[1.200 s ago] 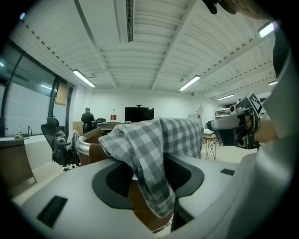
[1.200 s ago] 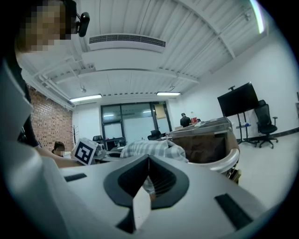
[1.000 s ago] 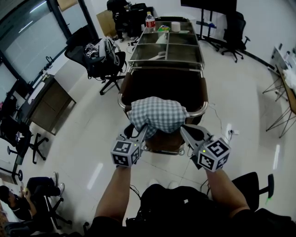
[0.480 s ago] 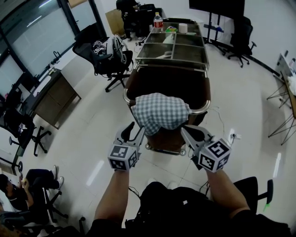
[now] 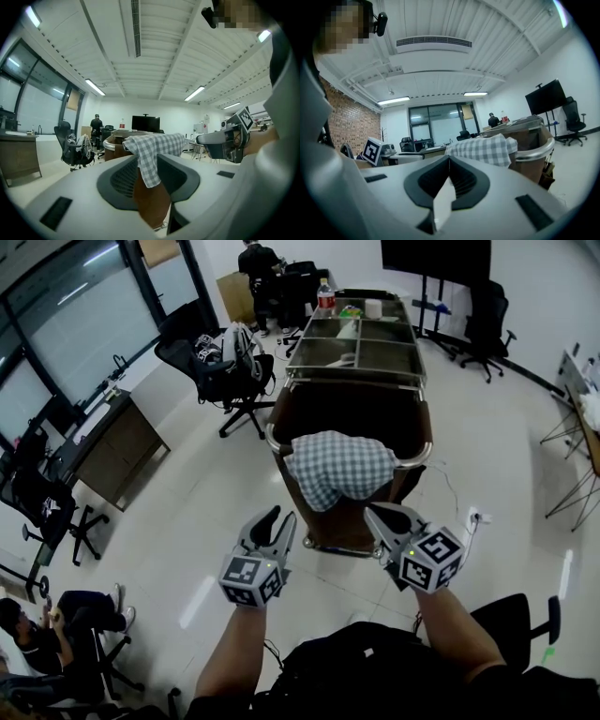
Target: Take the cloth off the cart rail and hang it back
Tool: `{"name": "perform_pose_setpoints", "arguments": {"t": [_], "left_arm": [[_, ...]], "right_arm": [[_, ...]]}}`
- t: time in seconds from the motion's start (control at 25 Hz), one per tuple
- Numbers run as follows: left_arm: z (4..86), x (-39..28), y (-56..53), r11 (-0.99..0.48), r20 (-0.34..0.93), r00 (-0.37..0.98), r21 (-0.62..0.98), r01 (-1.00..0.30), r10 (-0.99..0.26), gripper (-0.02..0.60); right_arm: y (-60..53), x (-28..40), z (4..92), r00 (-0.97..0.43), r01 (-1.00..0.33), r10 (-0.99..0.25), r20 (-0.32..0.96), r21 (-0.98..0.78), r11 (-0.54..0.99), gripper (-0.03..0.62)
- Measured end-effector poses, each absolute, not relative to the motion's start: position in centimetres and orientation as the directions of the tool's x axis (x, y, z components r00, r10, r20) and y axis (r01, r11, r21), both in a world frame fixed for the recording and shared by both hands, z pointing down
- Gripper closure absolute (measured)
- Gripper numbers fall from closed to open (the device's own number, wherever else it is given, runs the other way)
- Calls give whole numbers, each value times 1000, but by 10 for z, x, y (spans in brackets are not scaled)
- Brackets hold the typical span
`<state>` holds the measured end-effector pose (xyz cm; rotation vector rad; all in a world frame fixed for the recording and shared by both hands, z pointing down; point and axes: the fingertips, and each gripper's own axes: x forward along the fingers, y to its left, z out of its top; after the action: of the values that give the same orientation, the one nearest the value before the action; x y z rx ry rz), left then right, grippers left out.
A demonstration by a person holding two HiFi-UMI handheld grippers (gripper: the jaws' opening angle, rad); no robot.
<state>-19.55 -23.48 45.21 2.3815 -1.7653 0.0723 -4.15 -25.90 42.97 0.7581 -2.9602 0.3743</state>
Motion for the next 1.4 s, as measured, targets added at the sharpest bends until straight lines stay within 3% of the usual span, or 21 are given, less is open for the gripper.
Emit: {"name": "perform_pose_setpoints", "arguments": {"t": [0.08,0.12,0.4,0.76,1.4], "left_arm": [[447,-200,-220,-287,144,304,130,-949,-942,556],[444,-201,-212,-290,143,310,143,-946,-940,580],[431,-206,-166,-368,141,382,114,-923,-913,581],[437,-192,-134,-501,120,509,89,-861,-853,581],[439,-184,-112,-555,111,567,123,-823,-816,581]], "right_arm": [[-249,-49,428,-867,-498,-485,115,-235,835,574],[-243,-52,427,-861,-508,-495,116,-236,828,574],[-203,-58,421,-802,-581,-593,74,-322,747,582],[-141,-40,439,-683,-728,-713,156,-222,649,583],[-119,-39,450,-630,-776,-751,199,-192,601,583]]}}
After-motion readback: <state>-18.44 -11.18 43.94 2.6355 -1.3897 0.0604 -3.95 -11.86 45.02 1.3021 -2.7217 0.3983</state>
